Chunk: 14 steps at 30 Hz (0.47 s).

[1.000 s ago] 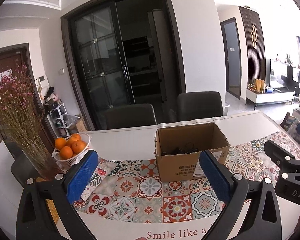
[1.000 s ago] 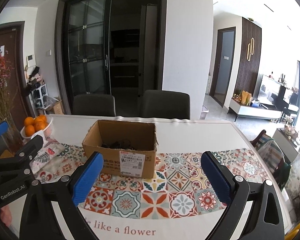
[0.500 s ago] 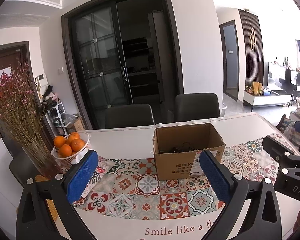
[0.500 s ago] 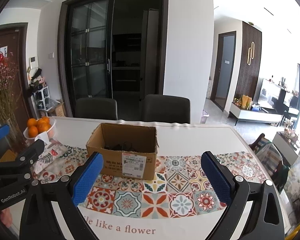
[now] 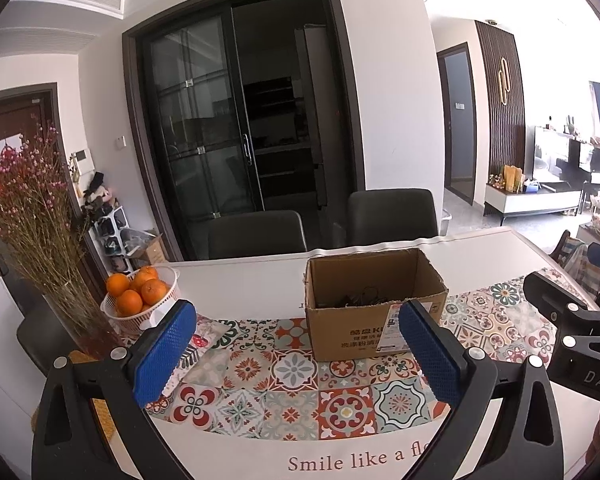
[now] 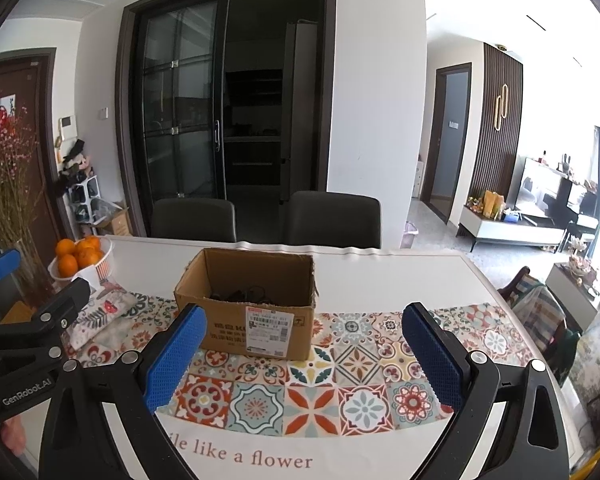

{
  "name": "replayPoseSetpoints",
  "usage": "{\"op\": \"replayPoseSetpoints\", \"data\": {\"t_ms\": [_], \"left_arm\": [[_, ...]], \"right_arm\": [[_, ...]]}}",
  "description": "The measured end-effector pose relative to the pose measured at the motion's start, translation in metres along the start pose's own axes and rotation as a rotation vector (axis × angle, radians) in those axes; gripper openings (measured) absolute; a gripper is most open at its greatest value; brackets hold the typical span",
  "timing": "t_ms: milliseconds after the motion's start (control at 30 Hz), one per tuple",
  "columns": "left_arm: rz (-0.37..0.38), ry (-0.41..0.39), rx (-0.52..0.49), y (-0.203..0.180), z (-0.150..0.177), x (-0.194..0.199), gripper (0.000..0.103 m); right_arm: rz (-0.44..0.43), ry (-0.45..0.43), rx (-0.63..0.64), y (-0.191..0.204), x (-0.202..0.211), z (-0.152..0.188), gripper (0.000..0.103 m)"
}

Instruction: Organize rigid objects

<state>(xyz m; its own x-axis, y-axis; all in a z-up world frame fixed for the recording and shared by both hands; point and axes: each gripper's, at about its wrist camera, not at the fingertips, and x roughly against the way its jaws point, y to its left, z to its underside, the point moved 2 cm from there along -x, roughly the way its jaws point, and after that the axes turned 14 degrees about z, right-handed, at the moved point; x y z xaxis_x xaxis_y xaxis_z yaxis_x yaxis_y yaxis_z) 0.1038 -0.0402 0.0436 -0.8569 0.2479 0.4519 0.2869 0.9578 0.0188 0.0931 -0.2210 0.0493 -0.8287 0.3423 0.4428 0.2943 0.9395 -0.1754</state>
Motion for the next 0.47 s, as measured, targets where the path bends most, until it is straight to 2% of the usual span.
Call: {"op": "replayPoseSetpoints", "data": {"t_ms": [467], "left_arm": [[0.004, -0.001, 0.01, 0.0038, 0.0015, 0.0004, 0.103]], "right_arm": [[-0.002, 0.004, 0.0, 0.0, 0.0013, -0.0012, 0.099]]}}
